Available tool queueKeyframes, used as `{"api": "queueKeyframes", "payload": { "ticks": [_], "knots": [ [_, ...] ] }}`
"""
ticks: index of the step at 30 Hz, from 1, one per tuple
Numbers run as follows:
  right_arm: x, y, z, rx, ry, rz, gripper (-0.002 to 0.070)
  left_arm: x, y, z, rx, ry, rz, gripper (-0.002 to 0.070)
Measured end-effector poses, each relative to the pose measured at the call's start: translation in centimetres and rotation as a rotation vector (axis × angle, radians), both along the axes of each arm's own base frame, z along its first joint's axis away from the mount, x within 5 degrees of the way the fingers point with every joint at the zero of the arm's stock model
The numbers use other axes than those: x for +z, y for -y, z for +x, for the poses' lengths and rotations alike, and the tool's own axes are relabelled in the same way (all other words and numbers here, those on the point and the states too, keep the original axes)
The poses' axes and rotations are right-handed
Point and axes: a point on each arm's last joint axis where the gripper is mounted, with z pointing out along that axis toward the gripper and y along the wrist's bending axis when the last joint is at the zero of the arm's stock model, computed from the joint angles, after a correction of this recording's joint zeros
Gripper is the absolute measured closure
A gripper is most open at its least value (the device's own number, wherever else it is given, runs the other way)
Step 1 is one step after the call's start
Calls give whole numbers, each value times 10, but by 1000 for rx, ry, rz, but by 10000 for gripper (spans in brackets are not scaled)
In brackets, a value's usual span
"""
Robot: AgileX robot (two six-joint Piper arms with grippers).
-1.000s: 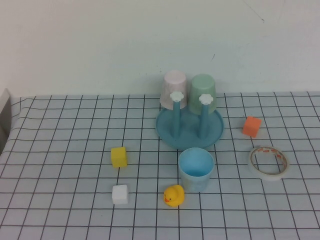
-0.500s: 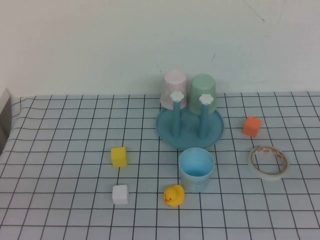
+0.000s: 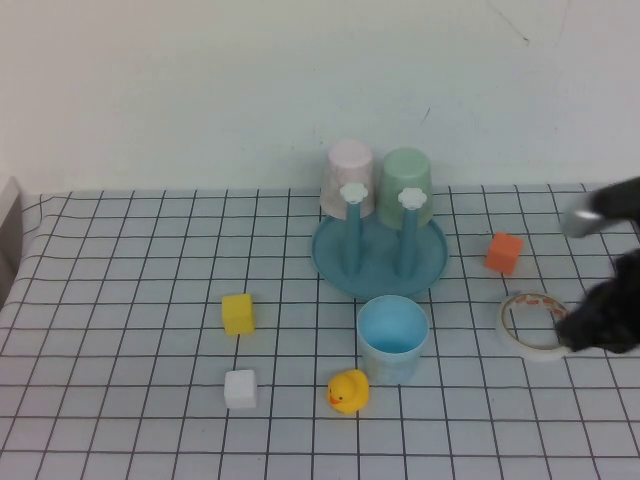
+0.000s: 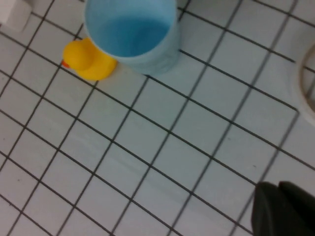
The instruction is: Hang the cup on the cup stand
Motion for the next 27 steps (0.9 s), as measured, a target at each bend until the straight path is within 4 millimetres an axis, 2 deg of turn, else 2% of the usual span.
{"api": "queueKeyframes", "payload": {
  "ticks": [2,7,10,14,16,17,18,21,27],
  "knots": [
    [-6,-16,13,42,-19,-8,673,-5,0,1,-5,-19,16,676],
    [-17,-60,48,137,-33,-13,662,-33,1,6,-10,-115,29,676],
    [-21,-74,66,175,-42,-22,587,-46,2,7,-14,-158,4,676],
    [-29,-84,88,161,-66,-15,375,-45,3,9,-16,-132,-26,676],
    [-38,-87,96,139,-79,-12,295,-44,3,9,-15,-125,-29,676],
    [-42,-88,99,133,-85,-12,278,-44,3,9,-15,-122,-31,676],
    [-55,-90,104,116,-99,-11,255,-44,3,9,-15,-120,-31,676],
    [-73,-93,110,87,-123,2,244,-44,3,9,-15,-120,-31,676],
    [-93,-96,117,36,-139,33,241,-43,3,10,-13,-112,-34,676]
  ]
}}
